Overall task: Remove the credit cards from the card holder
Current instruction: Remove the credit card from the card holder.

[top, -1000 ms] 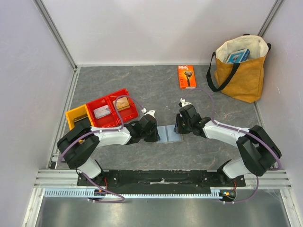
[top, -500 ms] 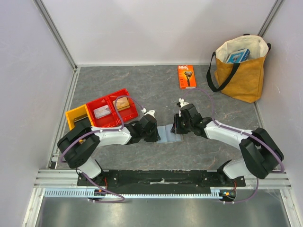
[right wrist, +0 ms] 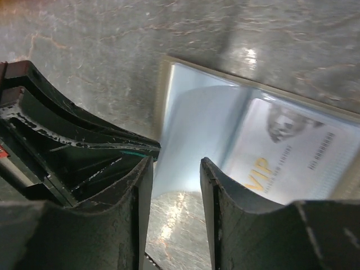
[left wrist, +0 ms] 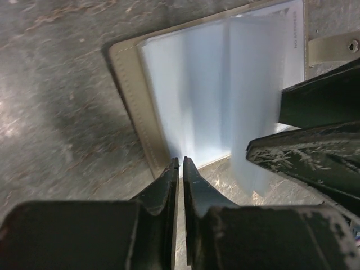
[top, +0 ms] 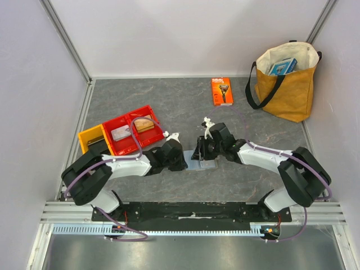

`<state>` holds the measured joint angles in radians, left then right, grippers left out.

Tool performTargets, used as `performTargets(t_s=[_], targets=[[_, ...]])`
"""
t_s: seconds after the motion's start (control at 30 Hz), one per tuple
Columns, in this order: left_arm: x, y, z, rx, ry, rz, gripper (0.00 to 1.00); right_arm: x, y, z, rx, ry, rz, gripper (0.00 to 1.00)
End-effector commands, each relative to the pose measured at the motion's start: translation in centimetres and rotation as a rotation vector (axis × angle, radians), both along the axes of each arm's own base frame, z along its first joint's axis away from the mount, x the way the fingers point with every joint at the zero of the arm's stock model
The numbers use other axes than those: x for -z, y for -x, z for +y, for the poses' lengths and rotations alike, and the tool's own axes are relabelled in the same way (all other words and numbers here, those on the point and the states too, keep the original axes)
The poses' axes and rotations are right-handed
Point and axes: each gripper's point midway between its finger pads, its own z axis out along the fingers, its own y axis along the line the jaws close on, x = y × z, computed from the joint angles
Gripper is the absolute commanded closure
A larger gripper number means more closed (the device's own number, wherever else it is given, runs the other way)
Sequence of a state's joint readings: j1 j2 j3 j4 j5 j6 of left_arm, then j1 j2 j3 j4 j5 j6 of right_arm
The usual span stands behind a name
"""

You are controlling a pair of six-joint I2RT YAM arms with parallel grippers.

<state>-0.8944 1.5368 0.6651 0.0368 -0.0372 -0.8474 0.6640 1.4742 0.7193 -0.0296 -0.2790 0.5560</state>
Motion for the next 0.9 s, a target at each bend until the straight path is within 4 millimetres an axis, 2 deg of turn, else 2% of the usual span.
performTargets(t_s=[0.0, 0.13, 0.33, 0.5, 0.6, 0.73, 0.87], targets=[[-2.0, -0.6, 1.2, -0.117, 0.049, -0.055, 0.87, -1.9, -0.3, 3.4, -0.067, -0.096, -0.022, 0.52], [-3.4, -0.6, 2.6, -0.189, 0.093, -0.091, 0.85, -1.0, 0.1, 4.0, -0.096, -0.089, 0.005, 0.44], [-7.0, -0.5, 2.9, -0.191, 0.183, -0.156, 0.83, -1.9, -0.2, 3.3, -0.114, -0.042, -0.045, 0.33], [-10.8, -0.8, 0.6, -0.115, 0.268, -0.187, 0.82, -3.6, -1.6, 1.6, -0.053, 0.027, -0.140, 0.35], [-12.3, -1.1, -1.2, -0.075, 0.318, -0.190, 0.82, -3.6, -3.0, -0.6, 0.020, 0.077, -0.172, 0.39], [-12.7, -2.0, -3.7, -0.033, 0.347, -0.174, 0.82, -2.3, -3.6, -3.6, 0.089, 0.092, -0.131, 0.45], [-11.8, -2.7, -6.1, 0.012, 0.341, -0.131, 0.82, -1.0, -4.0, -5.4, 0.124, 0.102, -0.115, 0.50]])
